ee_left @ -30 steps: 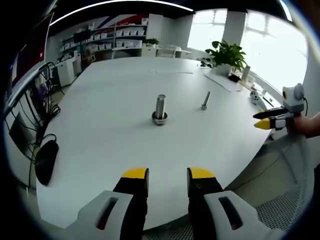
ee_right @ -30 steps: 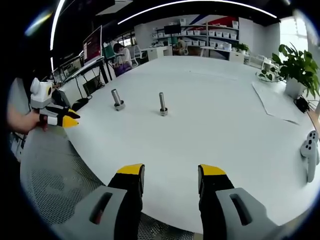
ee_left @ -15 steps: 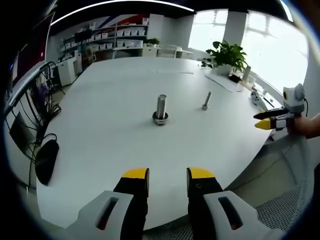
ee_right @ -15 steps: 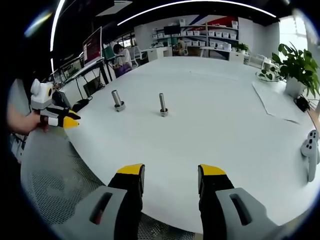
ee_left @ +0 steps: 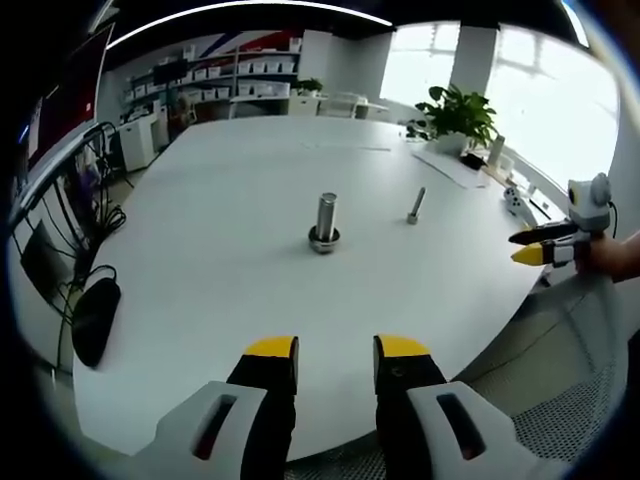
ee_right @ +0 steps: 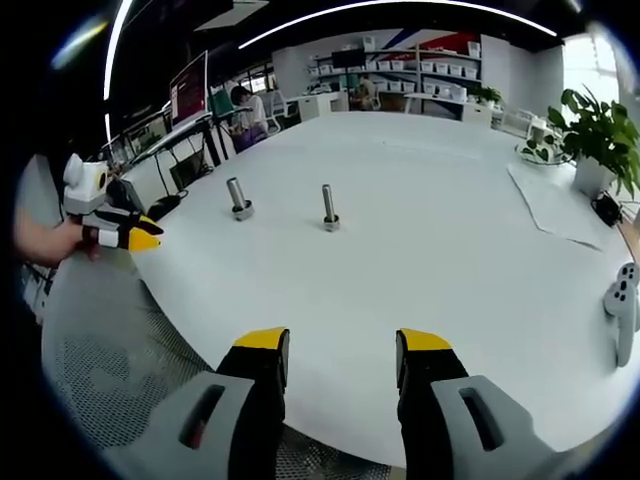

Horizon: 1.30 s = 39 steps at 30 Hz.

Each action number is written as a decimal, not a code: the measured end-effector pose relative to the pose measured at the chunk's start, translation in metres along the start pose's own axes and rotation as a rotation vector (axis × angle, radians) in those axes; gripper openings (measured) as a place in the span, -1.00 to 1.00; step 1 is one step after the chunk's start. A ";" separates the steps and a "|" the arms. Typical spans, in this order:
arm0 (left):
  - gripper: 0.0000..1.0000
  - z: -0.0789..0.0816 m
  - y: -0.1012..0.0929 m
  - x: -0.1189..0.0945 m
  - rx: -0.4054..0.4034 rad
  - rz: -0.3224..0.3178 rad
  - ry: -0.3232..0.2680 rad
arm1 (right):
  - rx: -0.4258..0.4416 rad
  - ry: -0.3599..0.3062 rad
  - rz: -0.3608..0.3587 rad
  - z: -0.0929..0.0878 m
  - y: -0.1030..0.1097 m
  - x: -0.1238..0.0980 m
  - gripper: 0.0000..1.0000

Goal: Place the washer onto the threaded stud by aligning its center hole with the stud, sliding it down to the base, and recovering from edge contact or off-axis alignment until the washer reaches the visible bottom stop.

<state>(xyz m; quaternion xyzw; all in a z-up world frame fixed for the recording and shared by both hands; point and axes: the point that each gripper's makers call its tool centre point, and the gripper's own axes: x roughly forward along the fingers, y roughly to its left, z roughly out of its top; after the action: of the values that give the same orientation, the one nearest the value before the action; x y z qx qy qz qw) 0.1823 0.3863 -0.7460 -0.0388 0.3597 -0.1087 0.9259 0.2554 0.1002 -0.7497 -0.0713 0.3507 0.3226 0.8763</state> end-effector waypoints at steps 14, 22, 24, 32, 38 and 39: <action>-0.44 -0.001 0.000 0.000 0.009 0.003 0.004 | -0.001 0.000 0.002 -0.001 0.000 0.001 -0.09; -0.44 0.000 0.001 0.001 0.008 0.000 0.000 | 0.000 0.001 0.000 0.000 0.000 0.001 -0.09; -0.44 0.000 0.000 0.000 0.007 0.000 -0.002 | -0.001 0.002 -0.001 -0.001 0.000 0.001 -0.09; -0.45 0.000 0.000 0.000 0.007 -0.002 -0.003 | 0.000 0.001 -0.003 0.000 -0.001 0.001 -0.09; -0.45 0.000 0.000 0.000 0.007 -0.004 -0.003 | 0.003 0.003 -0.002 -0.001 -0.001 0.001 -0.09; -0.45 0.000 0.000 0.000 0.009 -0.004 -0.005 | 0.004 0.004 -0.003 -0.001 -0.001 0.001 -0.09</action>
<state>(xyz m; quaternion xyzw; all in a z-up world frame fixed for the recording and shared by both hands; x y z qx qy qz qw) 0.1828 0.3862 -0.7459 -0.0358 0.3568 -0.1121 0.9267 0.2557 0.0993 -0.7515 -0.0710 0.3530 0.3204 0.8762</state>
